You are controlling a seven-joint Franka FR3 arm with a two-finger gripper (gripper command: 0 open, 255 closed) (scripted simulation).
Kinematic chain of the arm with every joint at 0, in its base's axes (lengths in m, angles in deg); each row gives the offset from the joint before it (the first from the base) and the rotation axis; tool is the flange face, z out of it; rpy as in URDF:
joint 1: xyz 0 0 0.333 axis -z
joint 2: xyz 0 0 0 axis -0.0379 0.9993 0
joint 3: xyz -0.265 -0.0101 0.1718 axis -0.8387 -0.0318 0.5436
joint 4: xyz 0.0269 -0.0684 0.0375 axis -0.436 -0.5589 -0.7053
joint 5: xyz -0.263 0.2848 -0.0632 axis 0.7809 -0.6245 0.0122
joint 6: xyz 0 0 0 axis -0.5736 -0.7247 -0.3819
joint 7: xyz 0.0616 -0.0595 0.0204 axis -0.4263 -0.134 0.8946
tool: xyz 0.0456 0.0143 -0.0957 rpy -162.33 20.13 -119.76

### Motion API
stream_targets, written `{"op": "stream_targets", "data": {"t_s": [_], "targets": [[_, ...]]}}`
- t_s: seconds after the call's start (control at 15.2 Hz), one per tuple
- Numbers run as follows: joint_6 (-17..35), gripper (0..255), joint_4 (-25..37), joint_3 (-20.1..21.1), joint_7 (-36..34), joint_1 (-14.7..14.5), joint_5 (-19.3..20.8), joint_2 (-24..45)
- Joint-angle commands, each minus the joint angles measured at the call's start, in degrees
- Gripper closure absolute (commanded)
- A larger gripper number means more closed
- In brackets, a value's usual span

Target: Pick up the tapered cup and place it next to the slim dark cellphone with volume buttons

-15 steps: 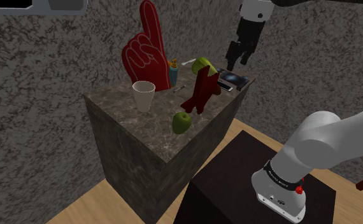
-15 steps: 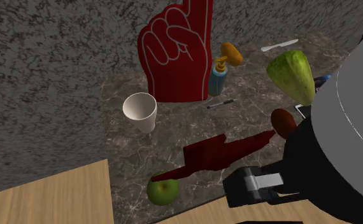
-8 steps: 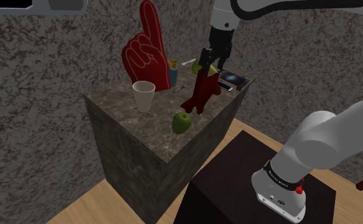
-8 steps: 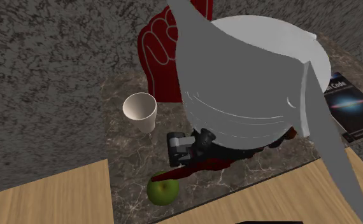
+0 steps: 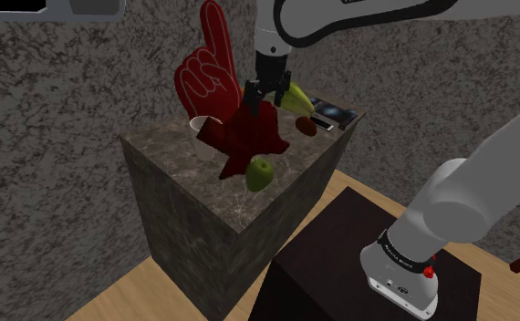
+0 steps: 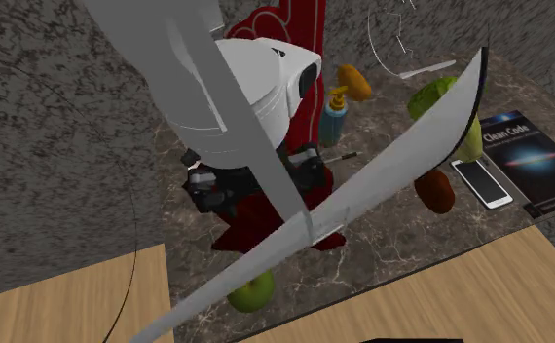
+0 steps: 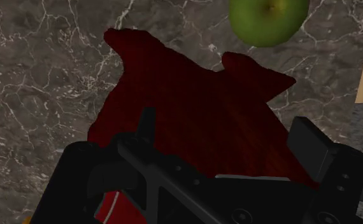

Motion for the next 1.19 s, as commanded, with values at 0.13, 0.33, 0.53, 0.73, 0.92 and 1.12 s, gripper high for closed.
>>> {"op": "stream_targets", "data": {"t_s": [0.13,0.33,0.53,0.73,0.92,1.12], "targets": [[1.49,0,6.53,1.86,-3.51,-0.89,2.53,8.6],[1.91,0,12.18,2.84,-6.08,-1.99,4.84,15.29],[1.63,0,18.65,3.38,-8.39,-3.53,7.29,22.18],[0.66,0,26.09,3.5,-10.27,-5.49,9.69,29.31],[-1.07,0,34.77,3.23,-11.57,-7.88,11.87,36.8],[-1.82,0,40.15,2.8,-12.07,-9.44,13.05,41.65]]}}
